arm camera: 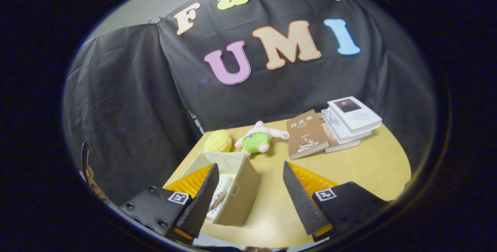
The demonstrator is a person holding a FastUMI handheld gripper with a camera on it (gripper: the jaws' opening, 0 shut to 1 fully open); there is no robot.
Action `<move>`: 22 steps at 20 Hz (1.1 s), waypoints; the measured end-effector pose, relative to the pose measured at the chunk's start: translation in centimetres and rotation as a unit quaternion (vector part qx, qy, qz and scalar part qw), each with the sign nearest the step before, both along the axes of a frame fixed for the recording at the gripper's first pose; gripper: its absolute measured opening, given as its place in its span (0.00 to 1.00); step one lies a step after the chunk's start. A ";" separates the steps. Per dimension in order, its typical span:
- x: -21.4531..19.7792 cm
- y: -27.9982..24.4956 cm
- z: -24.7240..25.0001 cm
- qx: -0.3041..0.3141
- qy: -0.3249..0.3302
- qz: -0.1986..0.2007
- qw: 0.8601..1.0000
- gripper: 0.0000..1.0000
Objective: Open the storage box then place both shoes into the box .Put the left shoe in first, then the right shoe, with the right side of both shoes facing outward in a uniform manner.
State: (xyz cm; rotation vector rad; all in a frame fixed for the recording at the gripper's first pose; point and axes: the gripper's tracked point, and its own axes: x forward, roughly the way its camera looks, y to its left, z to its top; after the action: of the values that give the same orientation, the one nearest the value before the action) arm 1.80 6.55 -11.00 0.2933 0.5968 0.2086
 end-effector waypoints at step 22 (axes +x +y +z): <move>0.2 -16.0 8.2 -0.100 -0.173 -0.099 0.975 1.00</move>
State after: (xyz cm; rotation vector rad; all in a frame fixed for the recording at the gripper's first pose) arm 2.04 -9.44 -2.80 0.1160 0.2379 0.0040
